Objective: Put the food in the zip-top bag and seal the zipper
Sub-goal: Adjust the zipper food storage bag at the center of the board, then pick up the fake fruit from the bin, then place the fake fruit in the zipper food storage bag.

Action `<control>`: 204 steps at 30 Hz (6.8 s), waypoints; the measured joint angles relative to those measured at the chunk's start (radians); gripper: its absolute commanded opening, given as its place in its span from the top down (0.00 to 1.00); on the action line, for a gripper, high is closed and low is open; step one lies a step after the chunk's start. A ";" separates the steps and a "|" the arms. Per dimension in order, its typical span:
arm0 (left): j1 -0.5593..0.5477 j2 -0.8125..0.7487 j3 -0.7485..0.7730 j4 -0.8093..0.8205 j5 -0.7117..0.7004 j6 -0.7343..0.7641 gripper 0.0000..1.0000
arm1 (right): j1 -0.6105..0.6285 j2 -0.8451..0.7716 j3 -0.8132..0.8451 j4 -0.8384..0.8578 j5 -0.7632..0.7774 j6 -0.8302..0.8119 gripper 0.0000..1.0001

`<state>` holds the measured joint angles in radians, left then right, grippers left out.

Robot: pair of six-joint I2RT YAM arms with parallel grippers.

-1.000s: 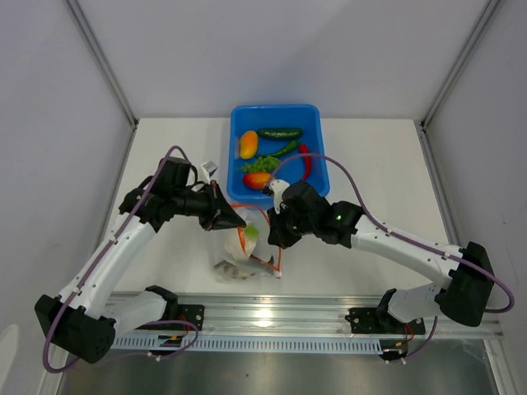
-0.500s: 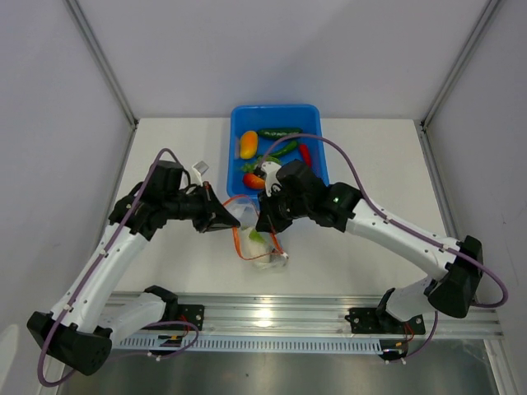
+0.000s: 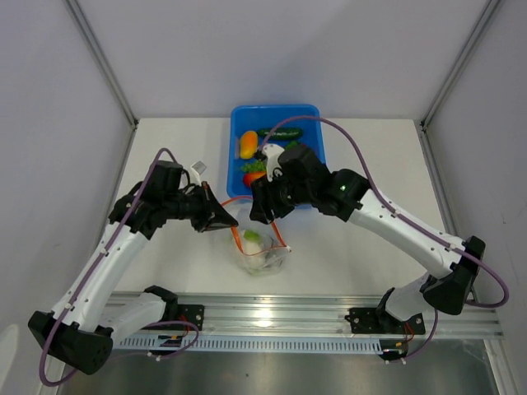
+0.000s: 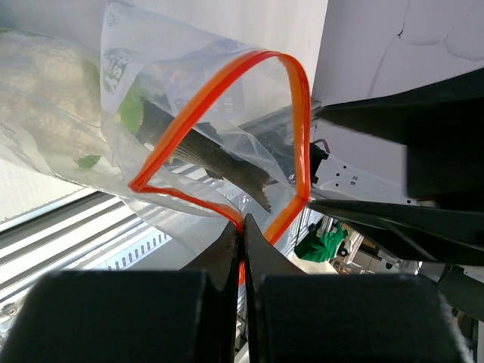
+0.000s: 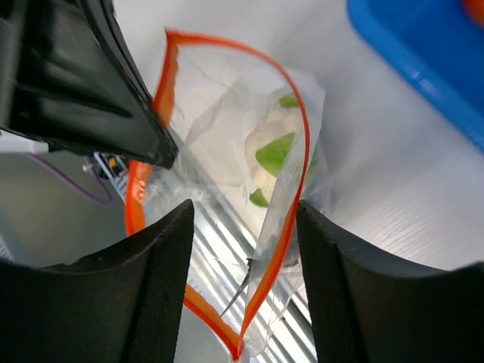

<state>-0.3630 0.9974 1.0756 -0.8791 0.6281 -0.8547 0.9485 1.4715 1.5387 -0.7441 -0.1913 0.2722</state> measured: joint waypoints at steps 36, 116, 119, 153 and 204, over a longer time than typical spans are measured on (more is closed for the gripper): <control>0.005 -0.065 -0.148 -0.130 -0.061 0.143 0.99 | -0.383 0.779 0.591 0.156 0.290 0.163 0.00; 0.023 -0.061 -0.177 -0.124 -0.043 0.164 0.99 | -0.423 0.747 0.731 0.224 0.156 0.140 1.00; 0.024 -0.047 -0.176 -0.118 -0.041 0.163 0.99 | -0.418 0.661 0.697 0.216 0.158 0.126 1.00; 0.028 0.058 -0.049 -0.073 -0.011 0.165 0.99 | -0.011 -0.212 0.053 0.111 0.027 -0.070 1.00; 0.030 -0.117 -0.027 -0.120 -0.044 0.094 0.99 | 0.072 0.133 -0.202 0.354 -0.143 0.015 0.11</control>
<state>-0.3332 0.8806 1.0481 -0.9993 0.5838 -0.7605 1.0210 1.6047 1.3369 -0.3904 -0.3340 0.2874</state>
